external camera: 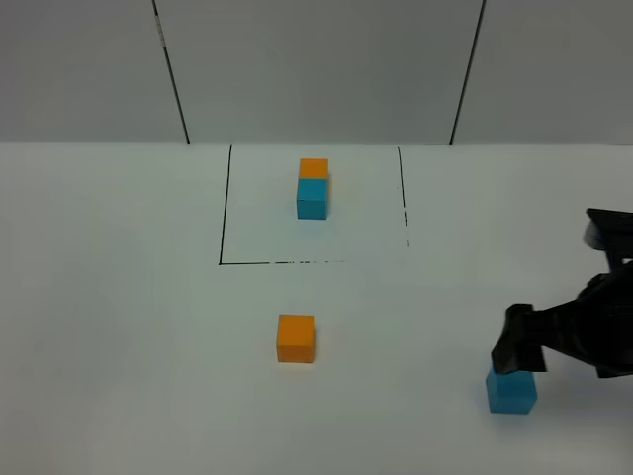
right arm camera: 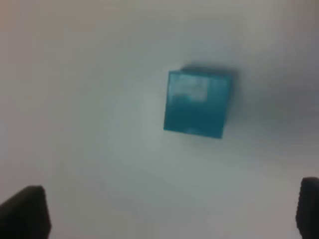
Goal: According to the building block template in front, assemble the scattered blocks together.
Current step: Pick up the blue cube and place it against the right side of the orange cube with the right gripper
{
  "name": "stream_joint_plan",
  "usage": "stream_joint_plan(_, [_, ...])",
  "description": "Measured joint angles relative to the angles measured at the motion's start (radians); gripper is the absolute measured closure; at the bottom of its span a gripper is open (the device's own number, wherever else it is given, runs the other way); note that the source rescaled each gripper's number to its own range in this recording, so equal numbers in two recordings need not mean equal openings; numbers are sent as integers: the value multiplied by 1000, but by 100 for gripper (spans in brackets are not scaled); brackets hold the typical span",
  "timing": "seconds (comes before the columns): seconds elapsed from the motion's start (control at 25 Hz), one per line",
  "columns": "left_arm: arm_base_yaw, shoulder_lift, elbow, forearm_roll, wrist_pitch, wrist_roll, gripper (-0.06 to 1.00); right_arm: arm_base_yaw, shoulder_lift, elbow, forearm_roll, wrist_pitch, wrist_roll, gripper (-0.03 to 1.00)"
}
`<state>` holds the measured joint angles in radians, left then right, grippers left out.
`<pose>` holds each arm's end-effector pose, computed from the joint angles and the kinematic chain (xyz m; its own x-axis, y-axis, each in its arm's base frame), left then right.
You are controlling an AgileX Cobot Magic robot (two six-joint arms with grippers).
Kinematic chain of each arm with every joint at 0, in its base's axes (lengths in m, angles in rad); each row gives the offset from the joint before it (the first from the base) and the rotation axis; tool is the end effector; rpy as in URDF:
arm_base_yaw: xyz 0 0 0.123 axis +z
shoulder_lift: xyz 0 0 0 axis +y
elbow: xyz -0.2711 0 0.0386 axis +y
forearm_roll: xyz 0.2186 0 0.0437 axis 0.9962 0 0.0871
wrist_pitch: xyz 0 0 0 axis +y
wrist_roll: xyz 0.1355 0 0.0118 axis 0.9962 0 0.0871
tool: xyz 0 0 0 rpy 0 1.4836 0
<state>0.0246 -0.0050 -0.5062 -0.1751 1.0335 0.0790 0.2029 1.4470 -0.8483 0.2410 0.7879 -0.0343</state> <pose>0.0208 -0.0199 0.2494 -0.4164 -0.0214 -0.9089 0.1071 0.9916 -0.0724 0.2381 0.0725 0.1811 -0.9644 -0.0606 -0.2573 -0.1144 0.9732 0.1994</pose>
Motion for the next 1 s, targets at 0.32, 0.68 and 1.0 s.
stream_joint_plan(0.32, [0, 0, 0, 0, 0, 0, 39, 82, 185, -5, -122, -113, 179, -3])
stream_joint_plan(0.68, [0, 0, 0, 0, 0, 0, 39, 82, 293, -5, -123, -194, 191, -3])
stream_joint_plan(1.0, [0, 0, 0, 0, 0, 0, 39, 82, 384, -7, -124, -251, 192, -3])
